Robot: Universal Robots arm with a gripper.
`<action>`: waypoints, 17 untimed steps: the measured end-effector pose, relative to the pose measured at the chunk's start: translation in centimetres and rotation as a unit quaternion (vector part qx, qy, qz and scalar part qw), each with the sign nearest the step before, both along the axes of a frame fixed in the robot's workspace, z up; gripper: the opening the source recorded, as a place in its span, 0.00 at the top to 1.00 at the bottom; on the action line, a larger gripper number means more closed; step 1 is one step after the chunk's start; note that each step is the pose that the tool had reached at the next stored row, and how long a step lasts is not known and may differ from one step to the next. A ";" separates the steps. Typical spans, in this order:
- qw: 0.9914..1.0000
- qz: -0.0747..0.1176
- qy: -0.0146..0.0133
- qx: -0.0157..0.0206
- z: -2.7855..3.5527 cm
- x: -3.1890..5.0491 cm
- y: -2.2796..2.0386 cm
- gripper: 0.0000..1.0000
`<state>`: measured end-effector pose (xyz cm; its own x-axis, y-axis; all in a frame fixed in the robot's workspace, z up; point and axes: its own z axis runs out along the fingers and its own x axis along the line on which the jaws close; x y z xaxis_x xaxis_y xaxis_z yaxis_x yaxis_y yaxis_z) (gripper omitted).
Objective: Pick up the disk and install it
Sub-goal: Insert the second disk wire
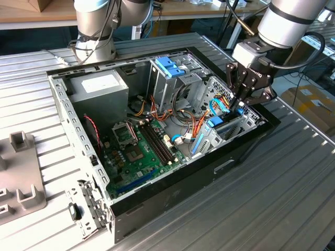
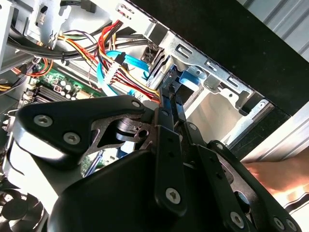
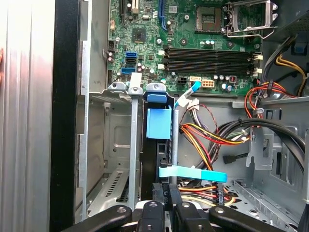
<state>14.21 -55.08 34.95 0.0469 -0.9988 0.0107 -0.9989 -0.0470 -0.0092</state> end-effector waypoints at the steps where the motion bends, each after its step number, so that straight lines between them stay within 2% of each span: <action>1: 1.000 0.000 0.000 0.000 0.00 0.00 0.00 0.84; 13: 1.000 0.000 0.000 0.000 -0.28 -0.04 -0.01 0.84; 17: 1.000 0.000 0.000 0.000 -0.62 -0.08 -0.02 0.84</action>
